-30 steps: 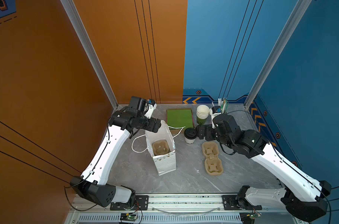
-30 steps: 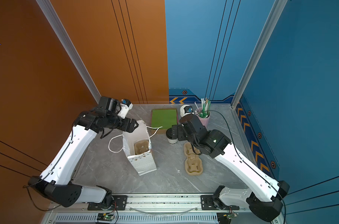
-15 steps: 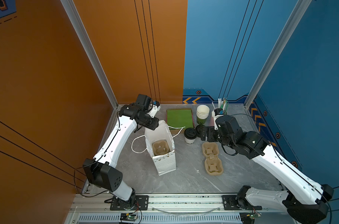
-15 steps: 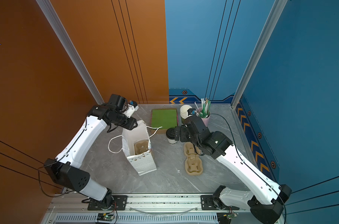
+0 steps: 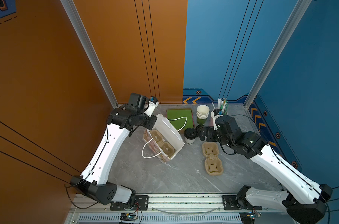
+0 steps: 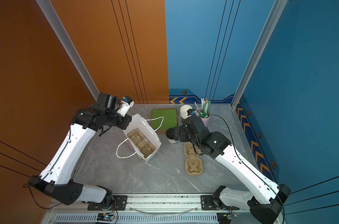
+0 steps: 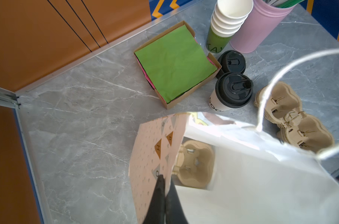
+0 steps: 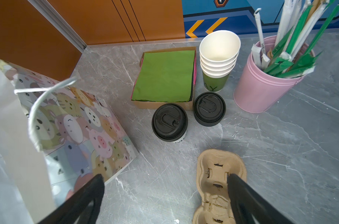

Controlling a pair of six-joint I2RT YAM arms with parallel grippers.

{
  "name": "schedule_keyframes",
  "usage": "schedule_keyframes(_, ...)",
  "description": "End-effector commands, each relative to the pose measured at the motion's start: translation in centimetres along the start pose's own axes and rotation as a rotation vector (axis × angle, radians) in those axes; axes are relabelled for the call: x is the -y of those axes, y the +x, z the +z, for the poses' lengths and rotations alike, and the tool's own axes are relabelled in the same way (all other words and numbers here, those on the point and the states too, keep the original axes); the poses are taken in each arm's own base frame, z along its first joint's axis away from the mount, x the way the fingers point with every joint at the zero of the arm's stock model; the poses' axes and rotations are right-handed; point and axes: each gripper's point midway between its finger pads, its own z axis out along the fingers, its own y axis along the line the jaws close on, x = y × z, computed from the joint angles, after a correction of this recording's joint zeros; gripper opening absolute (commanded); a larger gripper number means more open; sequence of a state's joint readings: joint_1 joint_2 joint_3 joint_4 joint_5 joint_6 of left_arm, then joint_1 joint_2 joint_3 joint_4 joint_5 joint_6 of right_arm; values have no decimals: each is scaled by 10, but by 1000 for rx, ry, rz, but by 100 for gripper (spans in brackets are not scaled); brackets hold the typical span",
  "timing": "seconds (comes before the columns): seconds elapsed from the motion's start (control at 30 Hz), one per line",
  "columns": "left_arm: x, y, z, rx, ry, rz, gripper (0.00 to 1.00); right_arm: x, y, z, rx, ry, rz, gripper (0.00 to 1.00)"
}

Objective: Pack a coffee takeout order
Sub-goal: Shake the takeout bag at the center of the table.

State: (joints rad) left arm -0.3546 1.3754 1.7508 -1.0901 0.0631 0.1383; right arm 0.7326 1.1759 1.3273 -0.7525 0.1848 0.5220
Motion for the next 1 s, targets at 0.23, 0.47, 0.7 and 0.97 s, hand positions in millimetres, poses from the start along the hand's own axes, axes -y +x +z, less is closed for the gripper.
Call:
schedule_keyframes(0.23, 21, -2, -42, 299, 5, 91, 0, -10, 5, 7, 50, -90, -10, 100)
schedule_keyframes(0.47, 34, 13, -53, 405, 53, 128, 0, -11, 5, 1, 92, -119, -5, 100)
schedule_keyframes(0.7, 39, 24, -52, 438, 77, 100, 0, -9, 15, 7, 81, -116, -17, 100)
schedule_keyframes(0.97, 34, 30, -47, 408, 77, -34, 0, -7, 16, 12, 66, -100, -36, 100)
